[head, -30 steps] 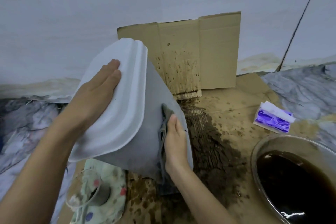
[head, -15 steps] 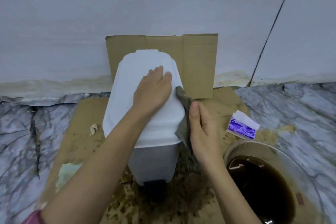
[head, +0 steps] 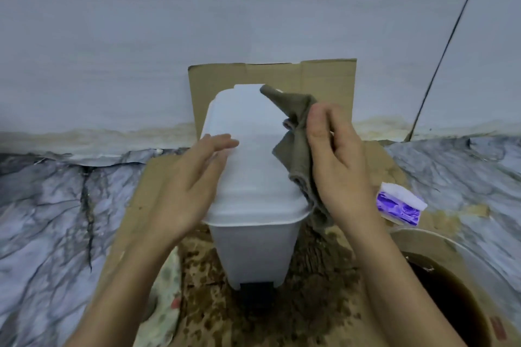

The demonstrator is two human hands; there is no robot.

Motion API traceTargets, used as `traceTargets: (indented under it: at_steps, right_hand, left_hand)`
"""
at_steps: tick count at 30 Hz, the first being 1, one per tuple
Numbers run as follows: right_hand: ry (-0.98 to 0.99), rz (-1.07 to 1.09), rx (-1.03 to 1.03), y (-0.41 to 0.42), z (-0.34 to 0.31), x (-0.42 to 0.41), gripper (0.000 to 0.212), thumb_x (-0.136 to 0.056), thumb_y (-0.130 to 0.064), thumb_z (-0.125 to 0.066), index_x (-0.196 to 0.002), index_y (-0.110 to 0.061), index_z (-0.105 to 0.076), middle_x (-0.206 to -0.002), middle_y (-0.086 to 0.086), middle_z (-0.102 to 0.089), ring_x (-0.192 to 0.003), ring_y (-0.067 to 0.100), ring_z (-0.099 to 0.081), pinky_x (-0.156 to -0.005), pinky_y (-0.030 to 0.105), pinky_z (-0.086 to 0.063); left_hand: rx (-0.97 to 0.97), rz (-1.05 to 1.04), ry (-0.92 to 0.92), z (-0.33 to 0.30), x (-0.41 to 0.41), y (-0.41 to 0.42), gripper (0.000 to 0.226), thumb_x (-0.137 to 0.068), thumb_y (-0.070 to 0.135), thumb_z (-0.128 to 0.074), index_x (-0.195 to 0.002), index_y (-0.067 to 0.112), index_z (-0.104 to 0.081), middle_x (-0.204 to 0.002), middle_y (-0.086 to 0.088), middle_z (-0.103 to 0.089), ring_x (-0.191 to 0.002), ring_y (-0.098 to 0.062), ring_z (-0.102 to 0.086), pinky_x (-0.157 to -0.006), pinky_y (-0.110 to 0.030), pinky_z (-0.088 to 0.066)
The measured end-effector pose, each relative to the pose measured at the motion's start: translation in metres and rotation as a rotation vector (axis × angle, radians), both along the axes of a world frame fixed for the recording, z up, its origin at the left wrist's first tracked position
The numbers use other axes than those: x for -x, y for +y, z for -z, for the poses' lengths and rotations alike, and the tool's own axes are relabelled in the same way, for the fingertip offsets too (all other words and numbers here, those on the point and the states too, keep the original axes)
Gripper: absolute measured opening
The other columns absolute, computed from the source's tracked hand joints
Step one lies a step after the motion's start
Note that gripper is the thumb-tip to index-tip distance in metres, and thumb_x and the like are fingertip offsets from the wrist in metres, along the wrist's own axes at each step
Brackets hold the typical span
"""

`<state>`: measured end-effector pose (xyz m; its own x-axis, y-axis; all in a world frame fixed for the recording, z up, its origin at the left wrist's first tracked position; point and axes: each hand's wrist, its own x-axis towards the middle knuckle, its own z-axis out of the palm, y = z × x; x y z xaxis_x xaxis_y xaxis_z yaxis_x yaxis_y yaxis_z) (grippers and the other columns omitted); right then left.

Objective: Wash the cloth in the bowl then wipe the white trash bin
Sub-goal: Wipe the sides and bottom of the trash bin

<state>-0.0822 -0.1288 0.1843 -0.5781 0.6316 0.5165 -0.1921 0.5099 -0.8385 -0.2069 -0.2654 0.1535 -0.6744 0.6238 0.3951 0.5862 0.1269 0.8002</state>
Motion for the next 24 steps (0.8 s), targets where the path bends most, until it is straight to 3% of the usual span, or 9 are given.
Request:
traceTargets:
  at_steps: [2, 4, 6, 12, 16, 19, 21, 24]
  right_hand:
    - [-0.319, 0.05, -0.286, 0.006, 0.016, 0.01, 0.049, -0.085, -0.066, -0.038, -0.119, -0.036, -0.057, -0.132, -0.015, -0.053, -0.125, 0.003, -0.043, -0.105, 0.027, -0.036]
    - [-0.452, 0.126, -0.421, 0.003, 0.044, 0.011, 0.059, -0.083, -0.07, -0.034, -0.129, -0.038, -0.053, -0.148, -0.014, -0.039, -0.142, 0.009, -0.024, -0.115, 0.039, -0.025]
    - [-0.34, 0.179, -0.456, -0.008, 0.062, 0.005, 0.054, -0.088, -0.064, -0.038, -0.131, -0.035, -0.053, -0.15, -0.009, -0.037, -0.145, 0.017, -0.018, -0.115, 0.047, -0.026]
    - [-0.267, 0.387, -0.953, -0.024, 0.091, 0.02, 0.043, -0.099, -0.051, -0.036, -0.141, -0.043, -0.033, -0.152, -0.006, -0.029, -0.144, 0.029, -0.018, -0.113, 0.056, -0.017]
    - [-0.245, 0.497, -0.96, 0.004, 0.086, 0.048, 0.042, -0.102, -0.047, -0.031, -0.143, -0.042, -0.029, -0.153, -0.006, -0.024, -0.145, 0.03, -0.014, -0.114, 0.057, -0.015]
    - [-0.197, 0.502, -0.915, 0.026, 0.108, 0.057, 0.047, -0.104, -0.038, -0.03, -0.149, -0.04, -0.016, -0.16, -0.01, -0.003, -0.148, 0.028, 0.001, -0.116, 0.056, -0.013]
    - [-0.227, 0.468, -0.91, 0.036, 0.133, 0.057, 0.048, -0.105, -0.035, -0.026, -0.151, -0.038, -0.009, -0.16, -0.011, 0.006, -0.148, 0.028, 0.004, -0.114, 0.056, -0.022]
    - [-0.366, 0.397, -0.886, 0.033, 0.181, 0.048, 0.048, -0.104, -0.038, -0.022, -0.151, -0.039, -0.008, -0.16, -0.009, -0.005, -0.148, 0.028, 0.002, -0.103, 0.059, -0.039]
  left_hand:
    - [-0.057, -0.011, 0.112, 0.022, 0.002, -0.002, 0.033, -0.097, 0.036, -0.039, -0.116, 0.028, -0.064, -0.134, 0.019, -0.053, -0.138, 0.001, -0.031, -0.112, -0.014, -0.024]
    - [-0.122, -0.064, 0.137, 0.033, 0.004, 0.003, 0.038, -0.095, 0.037, -0.034, -0.116, 0.026, -0.064, -0.132, 0.019, -0.053, -0.139, -0.004, -0.032, -0.113, -0.018, -0.025]
    - [-0.169, -0.125, 0.118, 0.035, 0.004, 0.011, 0.039, -0.094, 0.038, -0.034, -0.112, 0.026, -0.066, -0.127, 0.022, -0.054, -0.137, -0.005, -0.035, -0.111, -0.017, -0.027]
    - [-0.171, -0.189, 0.044, 0.021, 0.016, 0.035, 0.04, -0.089, 0.038, -0.037, -0.107, 0.025, -0.069, -0.121, 0.015, -0.063, -0.122, -0.007, -0.052, -0.103, -0.032, -0.042]
    - [-0.087, -0.186, 0.0, -0.008, 0.037, 0.063, 0.031, -0.093, 0.037, -0.043, -0.105, 0.027, -0.07, -0.118, 0.013, -0.066, -0.107, 0.001, -0.055, -0.09, -0.02, -0.043]
    - [0.016, -0.167, -0.029, -0.026, 0.051, 0.082, 0.03, -0.095, 0.042, -0.045, -0.108, 0.031, -0.069, -0.122, 0.018, -0.062, -0.108, 0.0, -0.051, -0.084, -0.019, -0.035]
    - [0.046, -0.152, -0.075, -0.034, 0.059, 0.089, 0.03, -0.094, 0.044, -0.046, -0.108, 0.032, -0.069, -0.118, 0.02, -0.061, -0.105, -0.003, -0.05, -0.083, -0.021, -0.034]
    - [0.07, -0.149, -0.127, -0.042, 0.073, 0.096, 0.028, -0.093, 0.043, -0.047, -0.104, 0.03, -0.068, -0.108, 0.016, -0.062, -0.097, -0.008, -0.052, -0.075, -0.017, -0.037]
